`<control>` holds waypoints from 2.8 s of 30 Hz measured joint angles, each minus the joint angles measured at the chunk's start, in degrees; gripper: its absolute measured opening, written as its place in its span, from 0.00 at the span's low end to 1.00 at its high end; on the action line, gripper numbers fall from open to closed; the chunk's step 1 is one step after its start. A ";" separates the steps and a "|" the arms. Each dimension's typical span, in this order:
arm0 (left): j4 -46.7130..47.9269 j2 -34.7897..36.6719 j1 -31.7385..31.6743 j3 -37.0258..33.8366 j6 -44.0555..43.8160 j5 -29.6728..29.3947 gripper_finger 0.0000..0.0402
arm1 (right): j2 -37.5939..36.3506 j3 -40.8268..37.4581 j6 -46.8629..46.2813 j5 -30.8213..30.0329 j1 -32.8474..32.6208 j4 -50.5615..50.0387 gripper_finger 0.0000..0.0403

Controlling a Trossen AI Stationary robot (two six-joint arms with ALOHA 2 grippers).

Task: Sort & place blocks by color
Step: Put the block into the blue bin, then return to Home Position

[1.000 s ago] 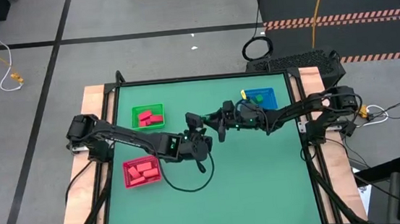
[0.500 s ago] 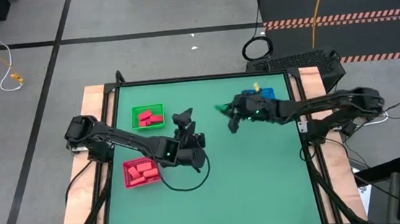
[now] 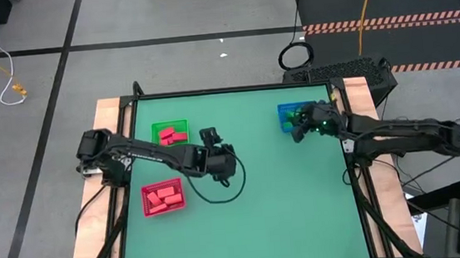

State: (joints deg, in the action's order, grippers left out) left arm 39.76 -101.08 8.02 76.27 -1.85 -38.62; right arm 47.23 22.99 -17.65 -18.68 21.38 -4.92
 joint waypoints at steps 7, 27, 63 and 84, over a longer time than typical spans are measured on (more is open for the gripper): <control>-9.47 0.00 -2.87 -0.07 2.94 9.94 0.58 | -2.39 -2.96 0.33 -3.85 4.18 -0.29 0.24; -39.23 -0.02 -6.41 -2.11 7.74 30.16 0.57 | -2.34 -3.16 1.46 1.00 5.56 1.94 0.76; -73.96 63.42 -18.52 -68.20 -7.66 36.75 0.57 | -11.43 -3.14 8.57 30.72 -7.44 13.23 0.35; -72.05 72.02 -8.31 -74.14 -6.01 36.50 0.02 | -15.37 -3.16 7.87 30.65 -13.97 5.00 0.05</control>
State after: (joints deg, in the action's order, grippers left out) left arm -32.30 -29.06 -0.30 2.13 -7.85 -2.12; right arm 31.85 19.84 -9.78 11.97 7.41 0.08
